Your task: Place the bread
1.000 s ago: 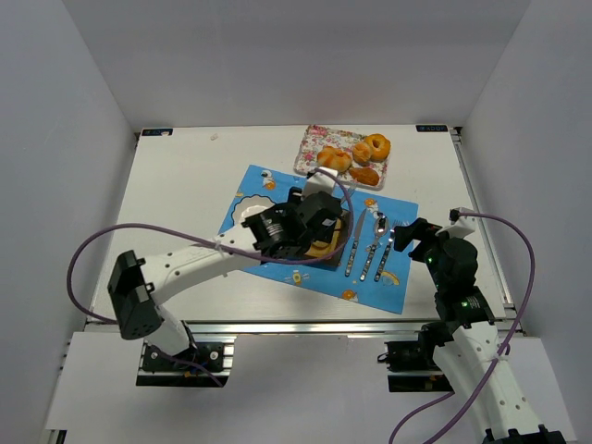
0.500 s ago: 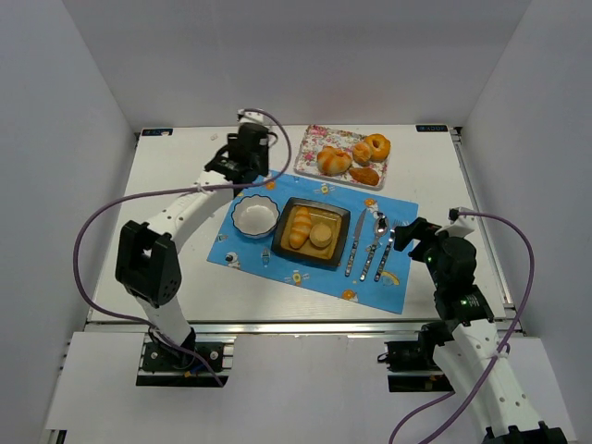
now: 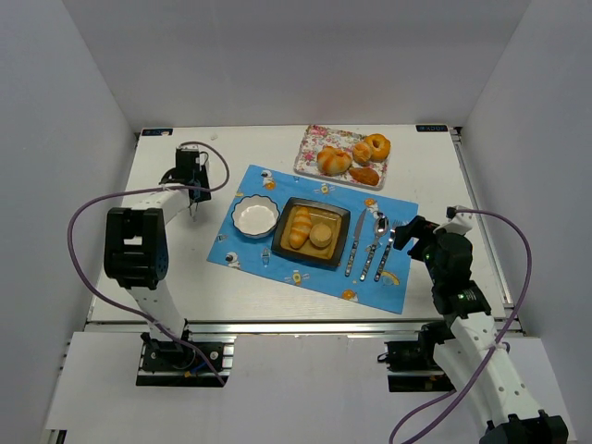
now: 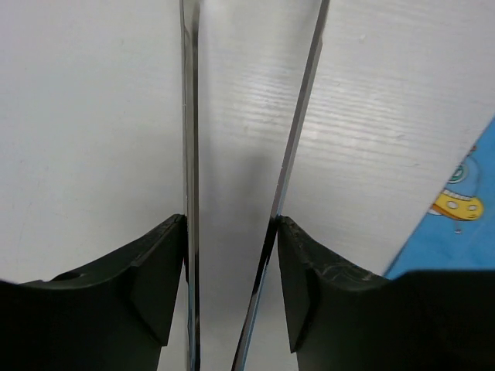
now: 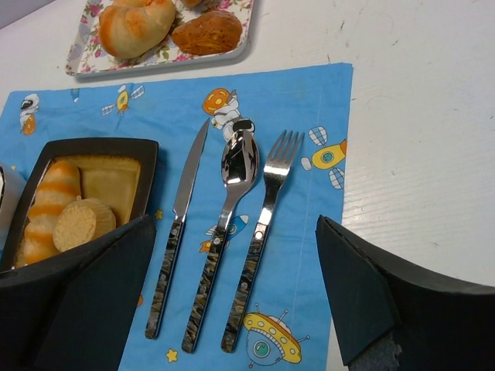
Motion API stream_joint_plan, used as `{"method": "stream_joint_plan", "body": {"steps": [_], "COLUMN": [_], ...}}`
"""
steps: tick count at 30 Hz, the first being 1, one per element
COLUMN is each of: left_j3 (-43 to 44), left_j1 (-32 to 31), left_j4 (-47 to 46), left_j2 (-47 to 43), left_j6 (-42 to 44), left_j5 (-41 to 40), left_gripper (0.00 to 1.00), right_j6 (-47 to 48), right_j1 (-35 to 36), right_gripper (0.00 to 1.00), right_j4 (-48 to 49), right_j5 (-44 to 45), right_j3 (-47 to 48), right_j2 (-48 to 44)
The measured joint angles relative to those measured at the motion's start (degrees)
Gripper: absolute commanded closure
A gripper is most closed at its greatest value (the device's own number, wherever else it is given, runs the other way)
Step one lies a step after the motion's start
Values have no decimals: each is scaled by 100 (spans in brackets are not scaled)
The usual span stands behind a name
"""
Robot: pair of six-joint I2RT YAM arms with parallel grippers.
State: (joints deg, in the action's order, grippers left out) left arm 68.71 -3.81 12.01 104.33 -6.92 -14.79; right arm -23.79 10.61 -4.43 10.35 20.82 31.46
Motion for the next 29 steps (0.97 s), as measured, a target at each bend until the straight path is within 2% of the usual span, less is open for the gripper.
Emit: {"method": "stream_joint_plan", "body": {"steps": [2, 4, 6, 9, 17, 19, 22, 26, 29], "left_j3": [-114, -170, -170, -170, -118, -120, -308, -1270, -1880], "left_j1": [85, 59, 31, 11, 33, 33, 33, 33, 33], "left_j4": [-15, 28, 85, 197, 1187, 1580, 1891, 1729, 1738], "left_j2": [39, 39, 39, 39, -367, -863, -2076, -4177, -5099], "left_j6": [-44, -105, -195, -348, -1064, -1436, -2070, -2618, -2728], "left_j5": [7, 33, 57, 52, -278, -358, -444, -155, 140], "left_gripper": [38, 27, 22, 2, 2, 2, 2, 2, 2], "right_j6": [0, 0, 0, -4, -66, -118, -160, -223, -238], "right_j1": [0, 0, 0, 0, 0, 0, 0, 0, 0], "right_gripper": [11, 11, 11, 11, 11, 11, 11, 11, 10], "right_j4": [15, 17, 17, 13, -157, -254, -317, -326, -332], "right_j5": [2, 2, 2, 7, 111, 188, 275, 313, 306], "right_j3": [0, 0, 0, 0, 22, 63, 114, 116, 116], "right_j2": [39, 70, 90, 90, 37, 39, 20, -31, -66]}}
